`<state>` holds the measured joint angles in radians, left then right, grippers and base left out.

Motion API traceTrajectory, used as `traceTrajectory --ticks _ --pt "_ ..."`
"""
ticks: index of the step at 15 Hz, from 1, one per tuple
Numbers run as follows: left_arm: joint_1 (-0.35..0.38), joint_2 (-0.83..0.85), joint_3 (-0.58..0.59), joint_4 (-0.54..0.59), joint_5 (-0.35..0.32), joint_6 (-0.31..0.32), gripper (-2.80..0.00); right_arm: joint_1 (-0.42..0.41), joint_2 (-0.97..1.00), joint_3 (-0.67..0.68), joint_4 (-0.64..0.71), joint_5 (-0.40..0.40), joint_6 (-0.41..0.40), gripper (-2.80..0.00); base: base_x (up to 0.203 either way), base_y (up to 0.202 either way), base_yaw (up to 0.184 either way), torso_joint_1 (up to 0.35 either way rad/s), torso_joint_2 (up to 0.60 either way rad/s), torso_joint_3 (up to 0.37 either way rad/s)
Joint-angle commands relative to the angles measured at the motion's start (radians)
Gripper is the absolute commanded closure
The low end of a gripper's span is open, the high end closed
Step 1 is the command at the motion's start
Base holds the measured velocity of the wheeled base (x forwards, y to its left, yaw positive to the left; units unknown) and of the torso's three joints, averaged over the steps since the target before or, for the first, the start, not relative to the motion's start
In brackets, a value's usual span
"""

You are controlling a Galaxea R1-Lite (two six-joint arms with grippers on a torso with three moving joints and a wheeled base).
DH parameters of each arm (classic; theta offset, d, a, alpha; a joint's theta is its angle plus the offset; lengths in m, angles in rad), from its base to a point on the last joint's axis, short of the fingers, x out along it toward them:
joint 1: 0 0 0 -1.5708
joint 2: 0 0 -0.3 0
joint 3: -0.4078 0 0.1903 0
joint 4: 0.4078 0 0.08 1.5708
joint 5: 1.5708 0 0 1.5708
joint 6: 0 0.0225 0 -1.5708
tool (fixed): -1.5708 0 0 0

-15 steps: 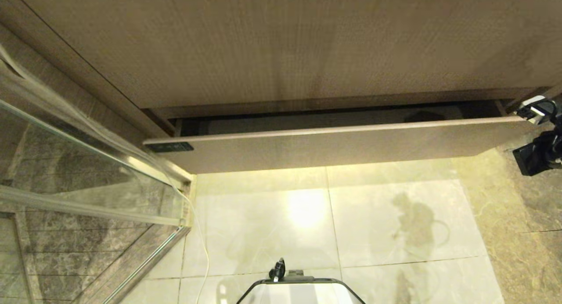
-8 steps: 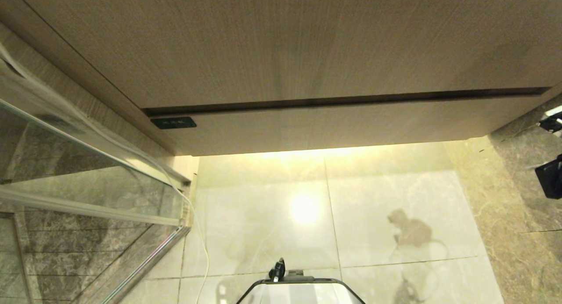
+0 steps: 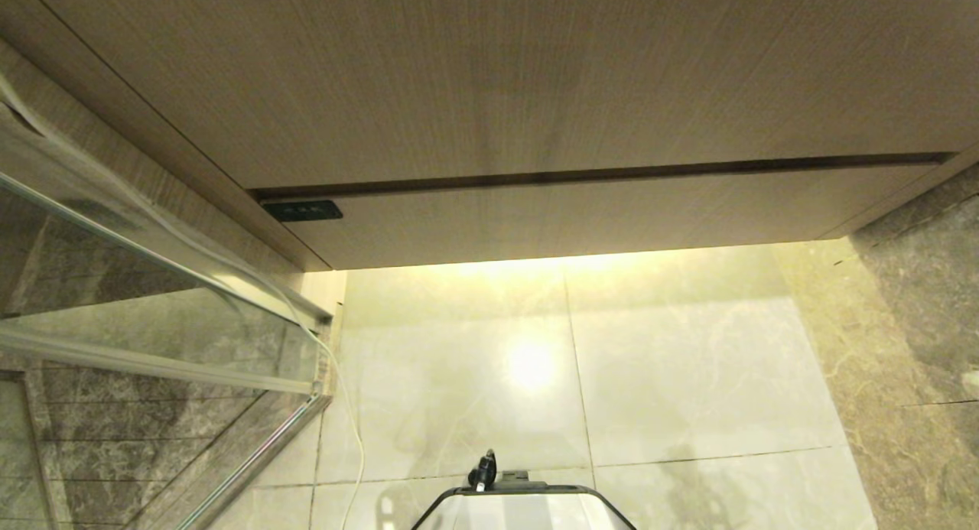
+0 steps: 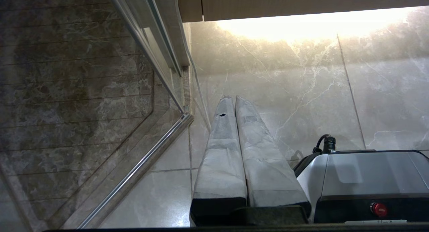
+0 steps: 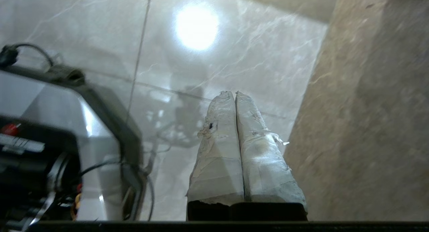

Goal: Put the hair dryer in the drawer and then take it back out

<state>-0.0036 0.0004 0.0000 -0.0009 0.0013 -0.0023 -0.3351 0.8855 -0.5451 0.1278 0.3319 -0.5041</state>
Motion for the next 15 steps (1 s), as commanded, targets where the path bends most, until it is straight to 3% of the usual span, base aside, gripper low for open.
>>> traceTrajectory --ticks 1,4,7,15 --pt "0.001 0.0 0.0 -0.001 0.0 -0.001 0.0 0.017 -0.226 0.14 0.008 -0.005 0.0 0.0 0.0 0.0 0.0 0.0 0.0 0.0" --pt "0.001 0.0 0.002 -0.001 0.0 -0.001 0.0 0.058 -0.319 0.263 -0.003 -0.05 0.002 0.0 0.0 0.0 0.0 0.0 0.0 0.0" --pt "0.001 0.0 0.001 -0.001 0.0 -0.001 0.0 0.116 -0.362 0.361 -0.127 -0.057 0.002 0.0 0.0 0.0 0.0 0.0 0.0 0.0" --pt "0.001 0.0 0.0 -0.001 0.0 -0.001 0.0 0.116 -0.378 0.383 -0.128 -0.062 -0.004 0.0 0.0 0.0 0.0 -0.021 0.03 0.019"
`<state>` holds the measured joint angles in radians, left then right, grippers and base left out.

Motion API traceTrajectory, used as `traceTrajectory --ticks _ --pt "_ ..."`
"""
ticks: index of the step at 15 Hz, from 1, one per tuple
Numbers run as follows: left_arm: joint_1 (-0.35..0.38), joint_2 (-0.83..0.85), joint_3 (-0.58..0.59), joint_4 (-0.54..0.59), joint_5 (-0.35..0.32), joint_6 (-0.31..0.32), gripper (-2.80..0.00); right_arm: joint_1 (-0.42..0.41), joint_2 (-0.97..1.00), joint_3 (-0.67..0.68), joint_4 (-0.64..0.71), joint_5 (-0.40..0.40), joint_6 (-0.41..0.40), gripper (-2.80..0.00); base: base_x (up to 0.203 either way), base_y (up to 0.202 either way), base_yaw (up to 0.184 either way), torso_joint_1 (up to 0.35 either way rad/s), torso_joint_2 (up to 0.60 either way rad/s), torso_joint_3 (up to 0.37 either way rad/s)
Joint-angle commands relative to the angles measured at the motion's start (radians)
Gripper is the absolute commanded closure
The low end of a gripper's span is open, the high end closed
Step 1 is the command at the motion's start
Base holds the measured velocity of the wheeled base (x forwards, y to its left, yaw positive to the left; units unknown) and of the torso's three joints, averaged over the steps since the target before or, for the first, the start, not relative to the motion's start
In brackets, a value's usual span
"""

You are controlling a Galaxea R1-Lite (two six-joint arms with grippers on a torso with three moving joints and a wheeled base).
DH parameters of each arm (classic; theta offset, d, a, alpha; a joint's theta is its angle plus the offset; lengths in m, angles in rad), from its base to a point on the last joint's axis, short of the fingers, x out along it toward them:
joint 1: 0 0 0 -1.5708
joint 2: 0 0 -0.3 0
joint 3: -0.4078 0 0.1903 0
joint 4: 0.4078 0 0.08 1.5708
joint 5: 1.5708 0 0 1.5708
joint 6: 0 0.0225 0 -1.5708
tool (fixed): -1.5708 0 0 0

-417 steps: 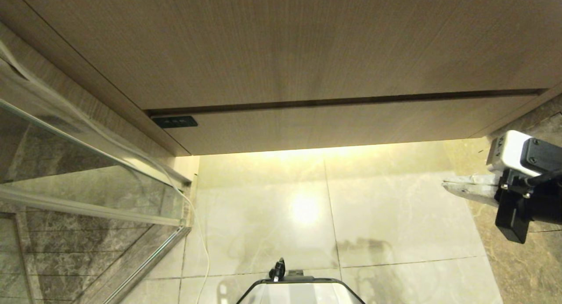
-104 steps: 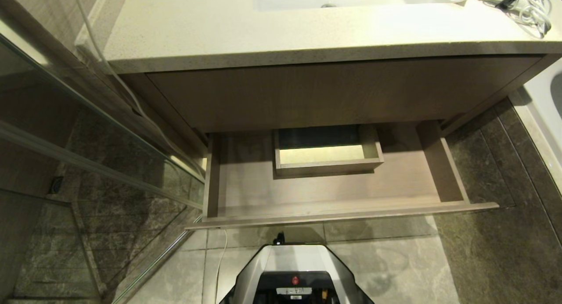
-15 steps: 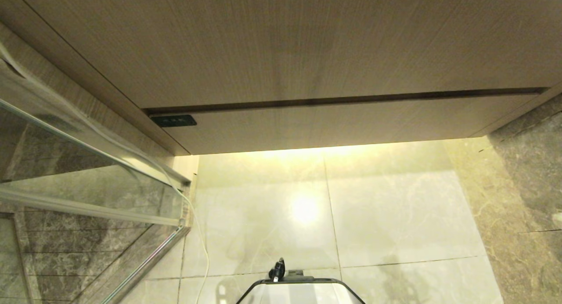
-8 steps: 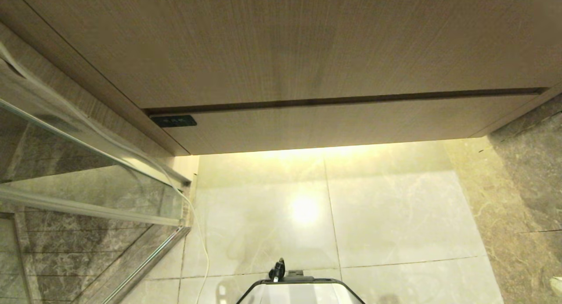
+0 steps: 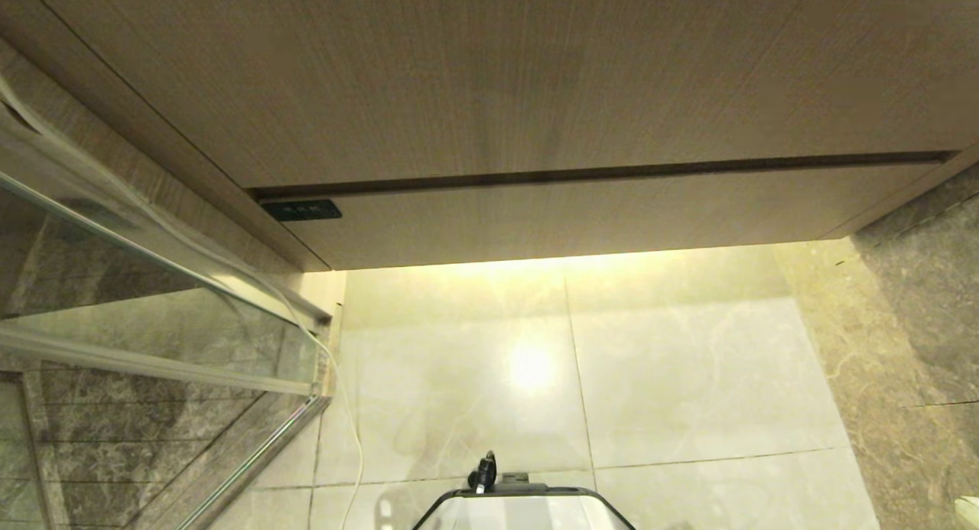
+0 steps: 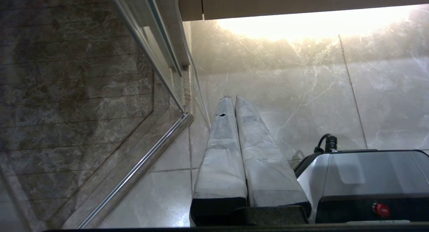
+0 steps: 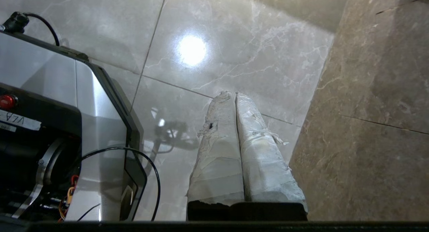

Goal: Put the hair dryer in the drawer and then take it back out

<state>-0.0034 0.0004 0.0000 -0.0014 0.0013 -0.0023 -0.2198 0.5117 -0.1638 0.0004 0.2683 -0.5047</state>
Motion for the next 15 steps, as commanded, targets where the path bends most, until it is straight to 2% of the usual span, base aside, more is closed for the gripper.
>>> traceTrajectory --ticks 1,5,10,13,15 --pt "0.0 0.0 0.0 0.0 0.0 -0.001 0.0 0.0 -0.002 0.004 0.0 0.002 -0.003 0.0 0.0 0.0 0.0 -0.201 0.26 0.113" --pt "0.0 0.0 0.002 0.0 0.0 0.0 0.0 0.005 -0.006 0.04 -0.04 0.003 0.006 0.0 0.0 0.0 0.0 -0.169 0.33 0.178" --pt "0.0 0.0 0.0 0.0 0.0 -0.001 0.0 0.01 0.003 0.097 -0.126 0.006 0.005 0.0 0.0 0.0 0.0 -0.042 0.29 0.221" --pt "0.002 0.0 0.002 0.0 0.0 -0.001 0.0 0.075 -0.031 0.126 -0.139 0.001 0.015 0.0 0.0 0.0 0.0 0.003 0.2 0.145" --pt "0.0 0.0 0.001 0.0 0.0 0.001 0.0 0.121 -0.093 0.18 -0.201 -0.012 0.034 0.0 0.0 0.0 0.0 0.015 0.1 0.078"
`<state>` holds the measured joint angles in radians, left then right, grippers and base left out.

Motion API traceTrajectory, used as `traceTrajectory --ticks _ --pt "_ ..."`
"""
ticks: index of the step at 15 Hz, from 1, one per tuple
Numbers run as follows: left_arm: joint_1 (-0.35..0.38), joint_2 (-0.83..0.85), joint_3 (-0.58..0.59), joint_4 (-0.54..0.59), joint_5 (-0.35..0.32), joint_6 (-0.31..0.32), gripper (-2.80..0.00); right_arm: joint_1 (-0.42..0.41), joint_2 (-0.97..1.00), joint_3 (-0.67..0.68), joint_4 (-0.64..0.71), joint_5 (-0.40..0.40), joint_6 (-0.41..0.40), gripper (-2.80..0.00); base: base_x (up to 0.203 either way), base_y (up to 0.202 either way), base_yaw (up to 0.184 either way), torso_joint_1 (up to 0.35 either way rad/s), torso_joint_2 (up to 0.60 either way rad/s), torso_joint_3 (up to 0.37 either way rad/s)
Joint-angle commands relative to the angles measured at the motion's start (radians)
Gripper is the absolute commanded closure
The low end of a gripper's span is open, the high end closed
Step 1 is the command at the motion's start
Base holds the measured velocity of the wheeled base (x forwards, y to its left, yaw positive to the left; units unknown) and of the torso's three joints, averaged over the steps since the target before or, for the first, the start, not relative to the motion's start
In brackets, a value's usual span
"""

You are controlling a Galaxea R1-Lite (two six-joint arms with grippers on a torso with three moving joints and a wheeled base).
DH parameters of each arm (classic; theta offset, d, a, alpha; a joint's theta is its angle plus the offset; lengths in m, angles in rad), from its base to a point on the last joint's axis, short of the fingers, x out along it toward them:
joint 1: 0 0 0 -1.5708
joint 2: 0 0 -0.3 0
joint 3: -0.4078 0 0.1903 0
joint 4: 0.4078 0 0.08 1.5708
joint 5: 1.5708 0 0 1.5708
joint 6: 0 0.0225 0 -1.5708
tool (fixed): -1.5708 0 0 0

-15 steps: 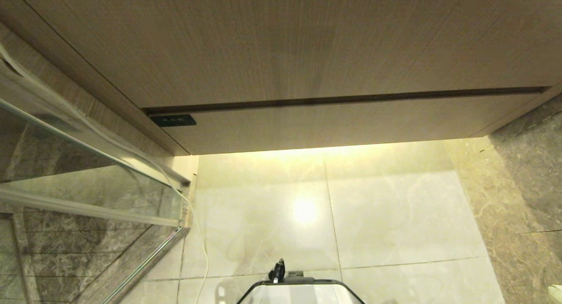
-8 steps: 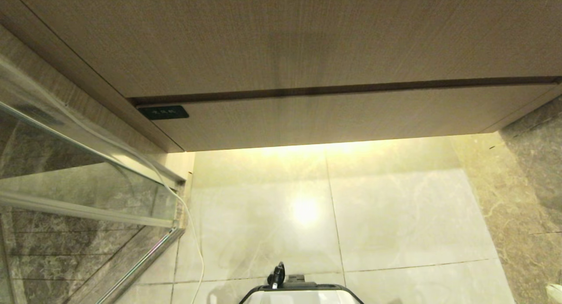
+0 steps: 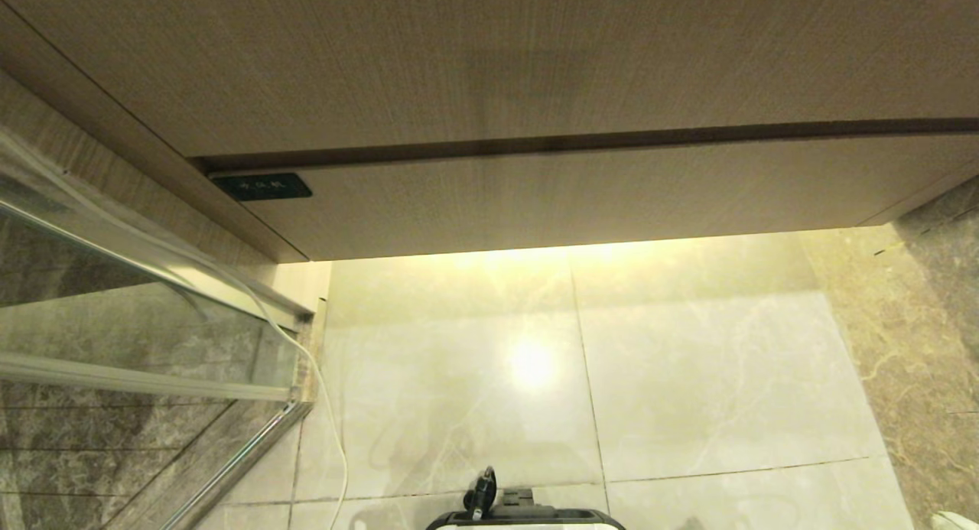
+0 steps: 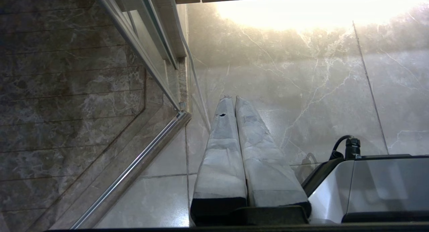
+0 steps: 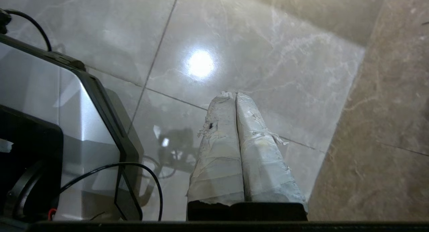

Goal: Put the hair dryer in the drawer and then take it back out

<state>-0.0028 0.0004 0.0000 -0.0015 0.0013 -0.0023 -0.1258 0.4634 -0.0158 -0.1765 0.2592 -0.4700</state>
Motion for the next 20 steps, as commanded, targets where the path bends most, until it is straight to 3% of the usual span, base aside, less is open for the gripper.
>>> traceTrajectory --ticks 1,3,5,8,10,12,20 --pt "0.0 0.0 0.0 0.0 0.0 -0.001 0.0 0.062 -0.066 0.046 -0.062 -0.027 0.004 0.0 0.0 0.0 0.0 0.014 0.04 0.039" --pt "0.0 0.0 0.002 0.0 0.0 -0.001 0.0 0.185 -0.134 0.053 -0.054 -0.154 0.028 0.0 0.0 0.0 0.0 0.019 0.02 0.044" --pt "0.0 0.0 0.0 0.0 0.0 -0.001 0.0 0.244 -0.237 0.055 -0.019 -0.236 0.085 0.0 0.0 0.0 0.0 0.012 0.0 0.043" --pt "0.0 0.0 0.0 0.0 0.0 -0.001 0.0 0.276 -0.41 0.055 0.009 -0.245 0.14 0.0 0.0 0.0 0.0 0.004 0.0 0.024" --pt "0.0 0.0 0.002 0.0 0.0 -0.001 0.0 0.325 -0.472 0.056 0.01 -0.248 0.229 0.0 0.0 0.0 0.0 0.0 0.0 0.0" --pt "0.0 0.0 0.002 0.0 0.0 -0.001 0.0 0.282 -0.503 0.053 0.014 -0.249 0.282 0.0 0.0 0.0 0.0 0.0 0.0 0.0" --pt "0.0 0.0 0.002 0.0 0.0 0.001 0.0 0.278 -0.503 0.056 0.063 -0.238 0.422 0.0 0.0 0.0 0.0 0.0 0.0 0.0"
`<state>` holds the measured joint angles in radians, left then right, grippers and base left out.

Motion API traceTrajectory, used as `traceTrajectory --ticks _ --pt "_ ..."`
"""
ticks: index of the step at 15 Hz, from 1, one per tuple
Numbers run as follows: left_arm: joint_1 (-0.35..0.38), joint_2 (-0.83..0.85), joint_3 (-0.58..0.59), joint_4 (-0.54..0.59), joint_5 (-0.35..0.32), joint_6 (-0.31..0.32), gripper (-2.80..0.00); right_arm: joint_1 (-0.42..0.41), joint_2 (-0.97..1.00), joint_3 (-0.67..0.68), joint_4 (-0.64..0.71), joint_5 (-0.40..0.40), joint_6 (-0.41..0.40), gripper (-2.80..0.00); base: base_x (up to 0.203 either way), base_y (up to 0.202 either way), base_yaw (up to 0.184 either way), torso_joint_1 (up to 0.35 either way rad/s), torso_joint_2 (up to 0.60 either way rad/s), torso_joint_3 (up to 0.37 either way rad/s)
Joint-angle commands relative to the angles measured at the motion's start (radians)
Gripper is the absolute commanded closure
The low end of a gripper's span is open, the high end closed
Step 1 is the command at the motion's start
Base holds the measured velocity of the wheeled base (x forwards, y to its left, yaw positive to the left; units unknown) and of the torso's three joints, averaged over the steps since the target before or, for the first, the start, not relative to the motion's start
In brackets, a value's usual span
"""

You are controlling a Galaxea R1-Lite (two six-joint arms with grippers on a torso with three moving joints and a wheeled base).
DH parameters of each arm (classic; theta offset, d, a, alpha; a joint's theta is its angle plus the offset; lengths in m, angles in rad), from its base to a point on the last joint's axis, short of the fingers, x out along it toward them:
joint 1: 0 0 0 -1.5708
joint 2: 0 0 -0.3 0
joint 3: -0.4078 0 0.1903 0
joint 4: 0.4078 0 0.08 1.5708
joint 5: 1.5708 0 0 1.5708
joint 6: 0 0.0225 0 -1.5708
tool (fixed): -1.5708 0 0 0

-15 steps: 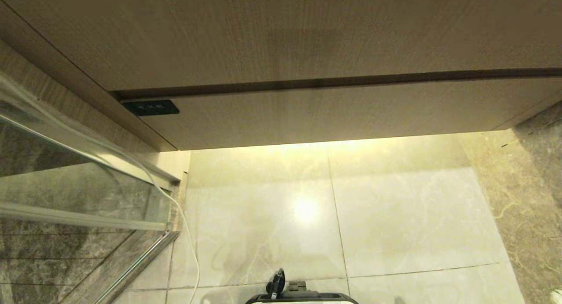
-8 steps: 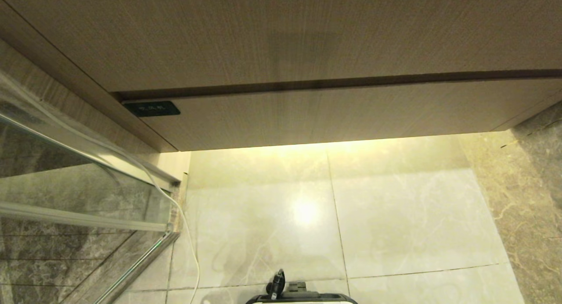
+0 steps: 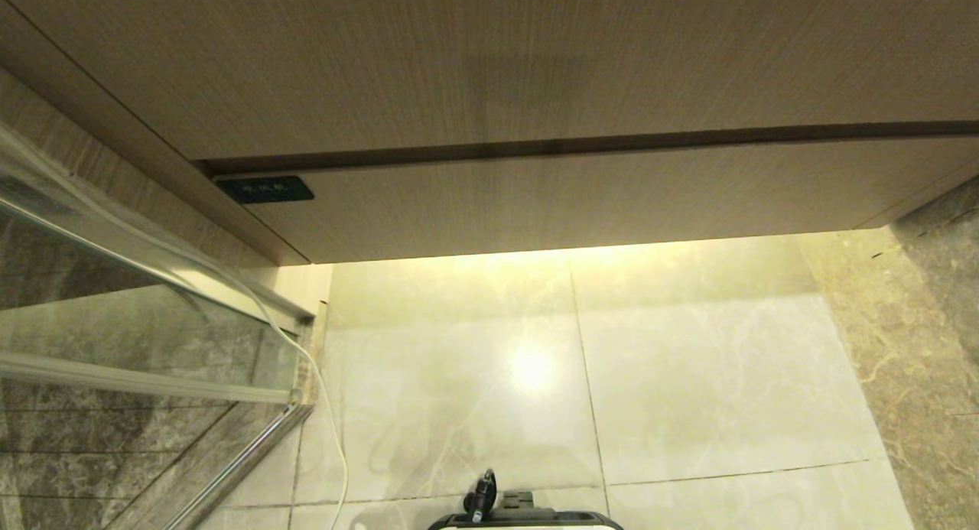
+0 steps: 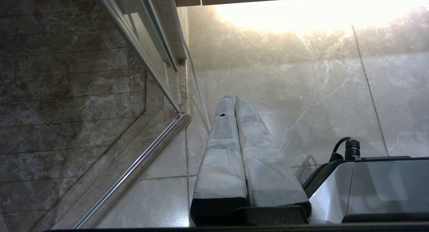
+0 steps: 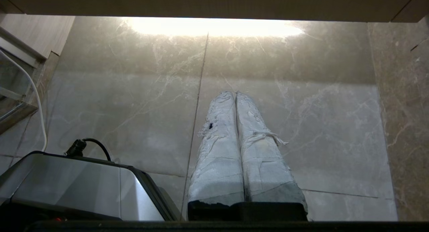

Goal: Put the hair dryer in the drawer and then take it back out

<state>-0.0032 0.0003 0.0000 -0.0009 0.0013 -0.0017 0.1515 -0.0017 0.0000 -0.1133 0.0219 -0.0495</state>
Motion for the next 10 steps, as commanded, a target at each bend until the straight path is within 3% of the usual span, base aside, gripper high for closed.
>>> traceTrajectory --ticks 1,10 --pt "0.0 0.0 0.001 -0.001 0.0 -0.001 0.0 0.0 -0.038 0.04 0.0 -0.001 0.008 0.0 0.0 0.0 0.0 0.0 0.0 0.0" --pt "0.0 0.0 0.002 -0.001 0.0 -0.001 0.0 0.0 -0.038 0.04 0.0 -0.002 0.008 0.0 0.0 0.0 0.0 0.0 0.0 0.0"
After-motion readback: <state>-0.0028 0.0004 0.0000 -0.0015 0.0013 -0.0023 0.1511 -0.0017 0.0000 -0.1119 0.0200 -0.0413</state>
